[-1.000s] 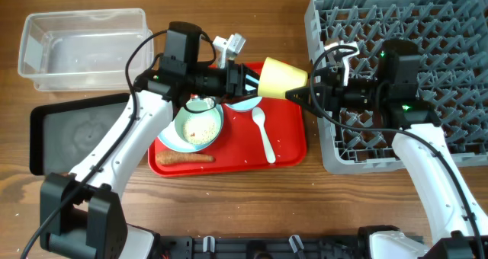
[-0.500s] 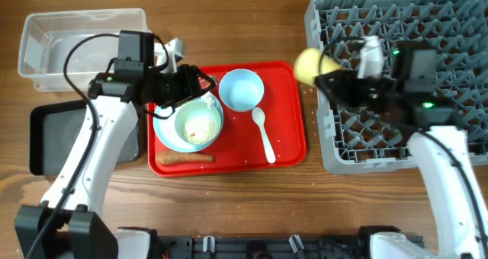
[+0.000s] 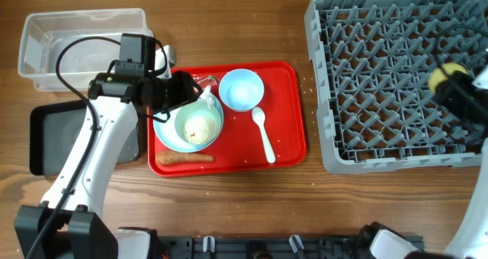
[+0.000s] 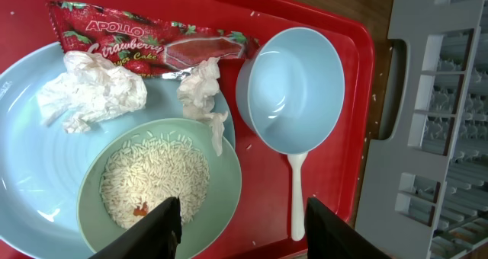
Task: Sort waste into correct bins and load items into the dishwasher rack
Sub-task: 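Carry the yellow cup with the right gripper into the rack's right corner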
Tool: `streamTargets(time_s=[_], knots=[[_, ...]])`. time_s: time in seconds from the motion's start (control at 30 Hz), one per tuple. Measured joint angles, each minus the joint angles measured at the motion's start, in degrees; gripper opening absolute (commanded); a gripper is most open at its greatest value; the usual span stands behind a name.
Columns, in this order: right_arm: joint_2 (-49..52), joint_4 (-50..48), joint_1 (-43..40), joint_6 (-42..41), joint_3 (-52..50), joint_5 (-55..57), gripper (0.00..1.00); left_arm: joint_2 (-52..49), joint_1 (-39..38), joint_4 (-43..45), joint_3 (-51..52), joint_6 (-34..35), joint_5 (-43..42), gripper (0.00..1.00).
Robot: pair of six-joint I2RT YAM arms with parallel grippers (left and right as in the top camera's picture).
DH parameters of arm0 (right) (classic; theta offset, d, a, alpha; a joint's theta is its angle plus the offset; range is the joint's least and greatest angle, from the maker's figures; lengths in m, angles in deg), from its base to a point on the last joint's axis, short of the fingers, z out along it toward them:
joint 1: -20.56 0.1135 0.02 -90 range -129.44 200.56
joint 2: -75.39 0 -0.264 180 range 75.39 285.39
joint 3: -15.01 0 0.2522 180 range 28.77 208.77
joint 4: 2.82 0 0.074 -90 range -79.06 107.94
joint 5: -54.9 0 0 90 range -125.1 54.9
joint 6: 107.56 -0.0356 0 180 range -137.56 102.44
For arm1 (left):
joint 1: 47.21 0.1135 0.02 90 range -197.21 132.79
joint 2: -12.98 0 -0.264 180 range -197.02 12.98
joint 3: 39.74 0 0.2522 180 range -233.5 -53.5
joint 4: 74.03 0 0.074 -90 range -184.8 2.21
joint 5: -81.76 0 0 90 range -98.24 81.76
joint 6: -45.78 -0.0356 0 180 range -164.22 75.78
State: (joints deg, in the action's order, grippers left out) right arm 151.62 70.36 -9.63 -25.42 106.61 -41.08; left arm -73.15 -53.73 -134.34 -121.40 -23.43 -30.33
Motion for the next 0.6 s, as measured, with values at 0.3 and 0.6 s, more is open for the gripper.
streamTargets(time_s=[0.3, 0.6], knots=[[10.51, -1.88, -8.48, -1.14, 0.0, 1.46, 0.18, 0.0, 0.0, 0.0, 0.0, 0.0, 0.2, 0.52], [16.92, -6.95, -8.48, -2.19, 0.0, 1.57, 1.0, 0.0, 0.0, -0.55, 0.0, -0.13, 0.22, 0.52]])
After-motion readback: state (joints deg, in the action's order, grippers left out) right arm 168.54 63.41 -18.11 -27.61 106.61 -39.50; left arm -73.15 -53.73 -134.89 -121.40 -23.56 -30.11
